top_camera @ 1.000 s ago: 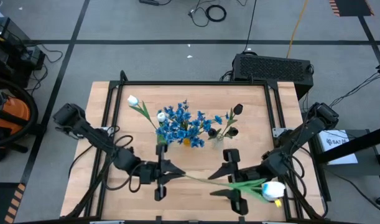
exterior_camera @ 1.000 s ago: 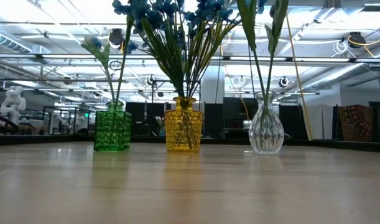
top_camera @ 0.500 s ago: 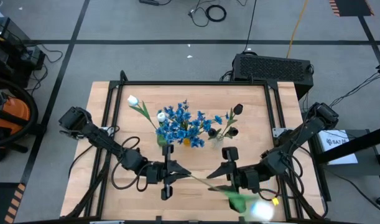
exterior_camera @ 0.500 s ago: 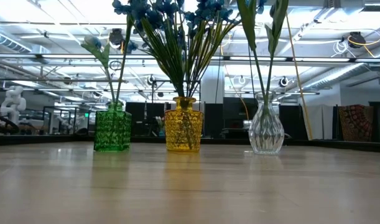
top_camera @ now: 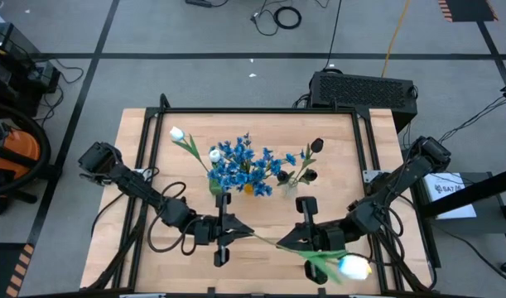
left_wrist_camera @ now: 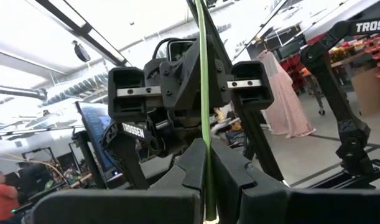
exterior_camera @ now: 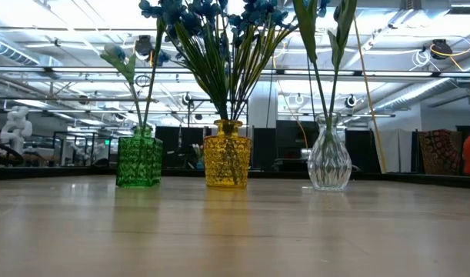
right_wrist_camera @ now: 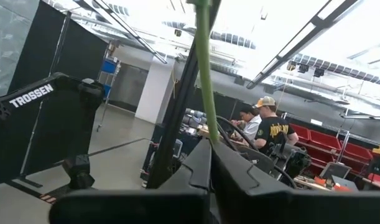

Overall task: Sort flowers into vase by color
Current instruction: Put the white flower into the green vase

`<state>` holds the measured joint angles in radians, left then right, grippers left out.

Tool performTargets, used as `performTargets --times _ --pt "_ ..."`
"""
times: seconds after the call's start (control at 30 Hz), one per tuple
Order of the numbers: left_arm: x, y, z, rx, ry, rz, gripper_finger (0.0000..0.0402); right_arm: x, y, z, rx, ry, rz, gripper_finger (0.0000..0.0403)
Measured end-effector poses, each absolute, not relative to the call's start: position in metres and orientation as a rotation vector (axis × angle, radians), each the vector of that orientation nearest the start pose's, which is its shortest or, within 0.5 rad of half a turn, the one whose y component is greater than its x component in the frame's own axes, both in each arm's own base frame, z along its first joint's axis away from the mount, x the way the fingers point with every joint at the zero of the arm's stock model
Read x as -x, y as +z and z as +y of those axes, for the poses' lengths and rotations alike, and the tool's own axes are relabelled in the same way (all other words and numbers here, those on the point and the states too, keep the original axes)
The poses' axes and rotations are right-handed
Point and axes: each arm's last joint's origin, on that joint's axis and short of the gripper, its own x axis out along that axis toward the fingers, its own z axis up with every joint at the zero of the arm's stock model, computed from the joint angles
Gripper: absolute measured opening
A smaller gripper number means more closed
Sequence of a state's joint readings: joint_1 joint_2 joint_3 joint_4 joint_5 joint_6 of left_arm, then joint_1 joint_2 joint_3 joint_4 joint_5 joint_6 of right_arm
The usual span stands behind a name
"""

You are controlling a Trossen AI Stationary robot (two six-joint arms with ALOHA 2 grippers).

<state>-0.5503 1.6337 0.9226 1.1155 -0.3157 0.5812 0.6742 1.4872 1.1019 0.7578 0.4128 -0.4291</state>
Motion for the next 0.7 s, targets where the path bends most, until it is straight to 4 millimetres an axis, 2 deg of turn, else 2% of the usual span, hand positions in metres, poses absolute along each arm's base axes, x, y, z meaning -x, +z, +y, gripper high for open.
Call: performTargets --times 0.2,0.5,0.7 --pt "-0.303 0.289 -0.174 -0.406 -0.116 -0.413 0.0019 -0.271 0.362 0.202 0.232 0.184 -0.366 0.0020" --pt "-0.303 0.289 -0.174 -0.406 -0.119 -0.406 0.0019 -0.281 0.354 0.202 0.240 0.159 -0.376 0.0101" --pt "-0.303 0.288 -0.174 -0.414 -0.120 -0.399 0.0019 -0.281 0.354 0.201 0.232 0.157 -0.374 0.0131"
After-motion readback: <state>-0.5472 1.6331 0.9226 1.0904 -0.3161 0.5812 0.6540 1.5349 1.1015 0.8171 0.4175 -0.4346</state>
